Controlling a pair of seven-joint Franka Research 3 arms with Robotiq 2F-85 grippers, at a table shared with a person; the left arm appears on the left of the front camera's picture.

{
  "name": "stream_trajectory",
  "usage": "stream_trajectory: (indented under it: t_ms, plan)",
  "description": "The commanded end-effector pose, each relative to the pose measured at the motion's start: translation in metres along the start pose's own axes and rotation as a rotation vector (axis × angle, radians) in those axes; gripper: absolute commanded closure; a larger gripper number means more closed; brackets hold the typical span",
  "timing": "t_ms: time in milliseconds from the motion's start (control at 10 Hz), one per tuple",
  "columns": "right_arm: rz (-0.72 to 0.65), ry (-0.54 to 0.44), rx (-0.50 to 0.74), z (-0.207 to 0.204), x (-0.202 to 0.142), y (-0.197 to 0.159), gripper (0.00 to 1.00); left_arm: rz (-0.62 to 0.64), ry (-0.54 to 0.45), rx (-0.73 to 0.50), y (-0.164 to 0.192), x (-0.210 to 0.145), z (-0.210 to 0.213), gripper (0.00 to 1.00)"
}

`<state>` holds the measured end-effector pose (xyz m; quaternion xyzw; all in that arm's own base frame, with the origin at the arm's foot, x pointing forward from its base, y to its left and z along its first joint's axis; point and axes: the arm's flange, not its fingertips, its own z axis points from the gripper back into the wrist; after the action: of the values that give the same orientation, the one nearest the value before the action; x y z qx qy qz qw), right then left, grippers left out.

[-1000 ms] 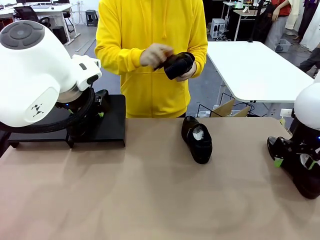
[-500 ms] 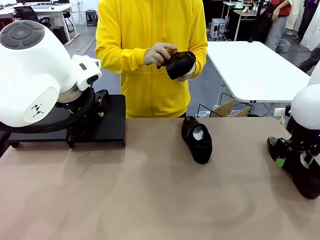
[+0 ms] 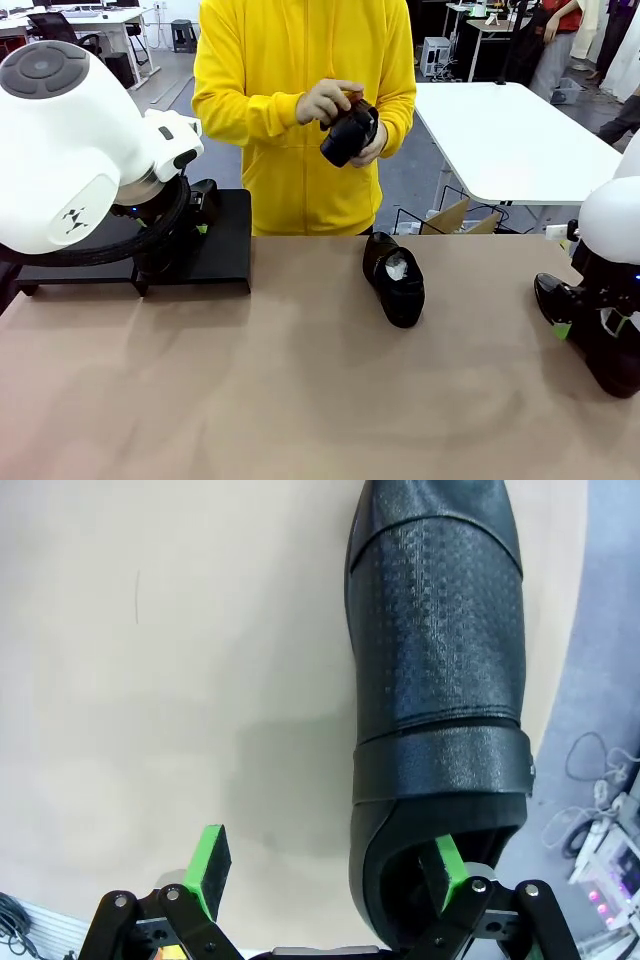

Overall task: Organize the shoes by placing them on the stand.
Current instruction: Pick up one Shoe and place it in the middle of the table.

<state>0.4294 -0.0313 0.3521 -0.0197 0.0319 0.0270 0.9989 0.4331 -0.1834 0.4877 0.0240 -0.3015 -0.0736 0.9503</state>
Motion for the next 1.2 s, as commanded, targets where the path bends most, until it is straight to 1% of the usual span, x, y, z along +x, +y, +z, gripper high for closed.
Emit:
stream_trajectory:
  t_ms: [0,100,200,300,700,800,1100]
  plan:
    - [0.020,-0.029,0.052,-0.012,0.007,-0.004,0.00,0.010,-0.008,0.021,-0.002,0.002,0.000,0.00]
    - [0.018,-0.032,0.060,-0.016,0.006,-0.005,0.00,0.010,-0.008,0.021,-0.002,0.002,0.000,0.00]
    - [0.013,-0.040,0.047,-0.019,0.006,-0.007,0.04,0.010,-0.008,0.021,-0.002,0.002,0.000,0.00]
    - [0.007,-0.044,0.042,-0.021,0.005,-0.009,0.19,0.010,-0.008,0.021,-0.002,0.002,0.000,0.00]
    - [0.018,-0.045,0.033,-0.022,0.001,-0.011,0.99,0.010,-0.008,0.021,-0.002,0.002,0.000,0.00]
    - [0.020,-0.040,0.030,-0.023,-0.001,-0.012,1.00,0.010,-0.008,0.021,-0.002,0.002,0.000,0.00]
    - [0.022,-0.018,0.021,-0.027,-0.005,-0.014,1.00,0.010,-0.008,0.021,-0.002,0.002,0.000,0.00]
